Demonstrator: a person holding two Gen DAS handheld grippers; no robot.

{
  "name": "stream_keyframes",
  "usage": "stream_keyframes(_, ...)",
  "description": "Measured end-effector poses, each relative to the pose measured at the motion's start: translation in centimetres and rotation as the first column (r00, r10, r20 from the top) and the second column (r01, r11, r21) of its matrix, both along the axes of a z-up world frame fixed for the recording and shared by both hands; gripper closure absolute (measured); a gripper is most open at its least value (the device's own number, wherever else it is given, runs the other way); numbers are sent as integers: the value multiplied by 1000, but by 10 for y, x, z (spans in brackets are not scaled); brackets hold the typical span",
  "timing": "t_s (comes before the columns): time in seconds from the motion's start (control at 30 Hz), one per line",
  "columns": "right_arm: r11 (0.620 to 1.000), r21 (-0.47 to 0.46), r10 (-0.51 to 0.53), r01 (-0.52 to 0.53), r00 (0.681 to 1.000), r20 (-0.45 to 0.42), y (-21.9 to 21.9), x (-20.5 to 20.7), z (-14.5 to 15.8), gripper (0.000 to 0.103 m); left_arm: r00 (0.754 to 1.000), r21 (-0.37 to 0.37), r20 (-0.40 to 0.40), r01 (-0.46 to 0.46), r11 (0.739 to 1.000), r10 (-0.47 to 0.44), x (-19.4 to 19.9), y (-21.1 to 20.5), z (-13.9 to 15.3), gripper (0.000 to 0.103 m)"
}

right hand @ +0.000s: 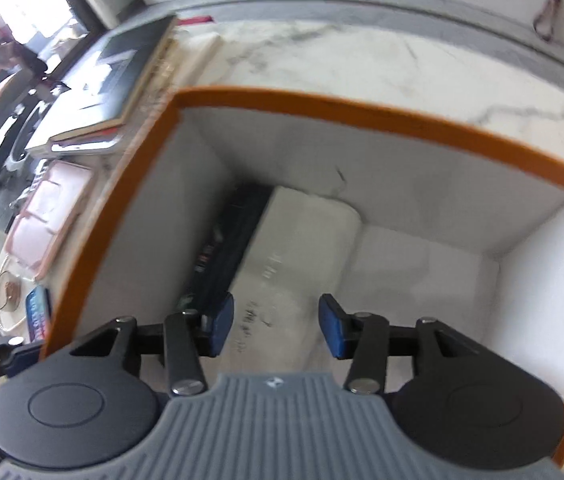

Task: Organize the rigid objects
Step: 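Lower both items into the shoebox and open the left and right tools, then withdraw both tools from the shoebox and move the left tool toward the plaid case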

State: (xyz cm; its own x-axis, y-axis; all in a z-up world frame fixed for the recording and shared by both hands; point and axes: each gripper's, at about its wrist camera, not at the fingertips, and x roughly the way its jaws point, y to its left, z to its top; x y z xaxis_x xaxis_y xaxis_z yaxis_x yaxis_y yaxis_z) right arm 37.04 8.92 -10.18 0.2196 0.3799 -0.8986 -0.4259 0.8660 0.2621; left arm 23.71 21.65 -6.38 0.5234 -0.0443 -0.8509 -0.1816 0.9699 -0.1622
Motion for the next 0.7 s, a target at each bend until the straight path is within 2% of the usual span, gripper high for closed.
stream_keyframes(0.1, 999, 46, -24, 25, 1000, -18, -9, 0, -4, 54, 1000, 6, -1, 4, 1000, -4, 0, -1, 0, 87)
stream_keyframes(0.3, 999, 46, -2, 2, 1000, -4, -11, -2, -3, 57, 1000, 24, 7, -8, 1000, 8, 0, -2, 2, 87)
stream_keyframes(0.37, 999, 37, 7, -7, 1000, 12, -11, -6, 2, 58, 1000, 62, 24, -14, 998, 12, -3, -5, 9, 87)
stream_keyframes(0.57, 996, 73, 47, -55, 993, 108, -38, -39, 45, 58, 992, 101, 124, -10, 995, -2, -22, -24, 53, 86)
stream_keyframes(0.7, 989, 137, 28, -54, 982, 186, -85, -70, 78, 57, 983, 90, 171, 54, 994, -69, -34, -57, 79, 86)
